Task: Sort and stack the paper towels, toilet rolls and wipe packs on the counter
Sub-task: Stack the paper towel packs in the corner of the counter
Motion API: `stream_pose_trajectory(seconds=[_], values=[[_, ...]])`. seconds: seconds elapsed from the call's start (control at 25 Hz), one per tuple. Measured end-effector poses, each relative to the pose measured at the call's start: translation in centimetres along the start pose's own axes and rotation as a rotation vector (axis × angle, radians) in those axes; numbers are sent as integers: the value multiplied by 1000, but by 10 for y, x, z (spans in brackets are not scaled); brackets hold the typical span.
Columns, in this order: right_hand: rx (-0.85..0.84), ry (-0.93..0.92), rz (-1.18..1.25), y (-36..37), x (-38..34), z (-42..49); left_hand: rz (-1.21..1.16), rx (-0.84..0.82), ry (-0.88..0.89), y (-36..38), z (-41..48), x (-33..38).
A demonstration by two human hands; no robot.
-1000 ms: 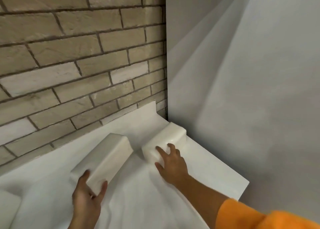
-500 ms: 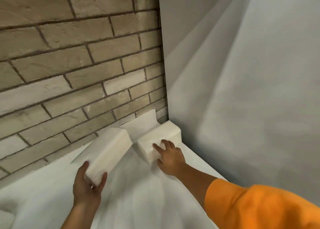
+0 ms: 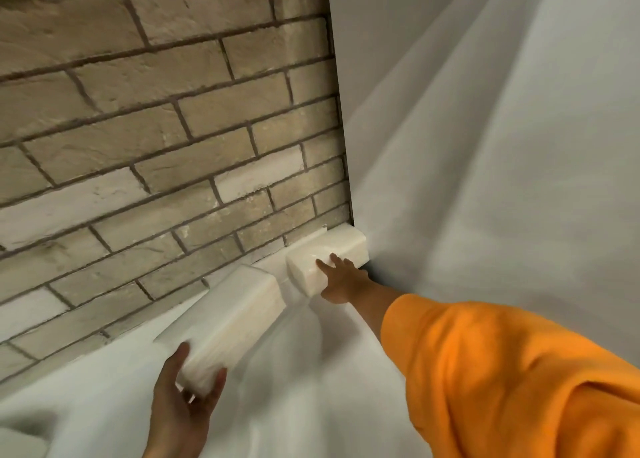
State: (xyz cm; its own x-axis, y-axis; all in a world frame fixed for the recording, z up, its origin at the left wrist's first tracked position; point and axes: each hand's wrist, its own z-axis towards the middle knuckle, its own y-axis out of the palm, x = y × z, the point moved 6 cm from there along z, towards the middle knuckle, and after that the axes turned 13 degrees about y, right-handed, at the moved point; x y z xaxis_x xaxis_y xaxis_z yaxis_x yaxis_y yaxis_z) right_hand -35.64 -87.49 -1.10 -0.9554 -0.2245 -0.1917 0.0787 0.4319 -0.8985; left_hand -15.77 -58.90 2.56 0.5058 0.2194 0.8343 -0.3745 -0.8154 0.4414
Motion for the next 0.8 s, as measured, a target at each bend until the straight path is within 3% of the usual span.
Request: stream_pose_trajectory(seconds=[0.2, 0.32, 0.4, 0.52, 0.64, 0.8], values=[[-86, -57, 183, -6, 8, 6, 52, -47, -16, 12, -13, -2], [9, -77, 693, -10, 19, -13, 62, -82, -60, 19, -20, -15], [122, 34, 1107, -1, 40, -33, 90, -113, -114, 26, -27, -32], [365, 164, 1383, 19, 77, -69, 141, -155, -183, 40, -38, -65], [481, 170, 1285, 37, 93, -107, 198, -201, -220, 58, -33, -106], [491, -94, 684, 45, 72, -140, 348, -227, -134, 90, -23, -140]])
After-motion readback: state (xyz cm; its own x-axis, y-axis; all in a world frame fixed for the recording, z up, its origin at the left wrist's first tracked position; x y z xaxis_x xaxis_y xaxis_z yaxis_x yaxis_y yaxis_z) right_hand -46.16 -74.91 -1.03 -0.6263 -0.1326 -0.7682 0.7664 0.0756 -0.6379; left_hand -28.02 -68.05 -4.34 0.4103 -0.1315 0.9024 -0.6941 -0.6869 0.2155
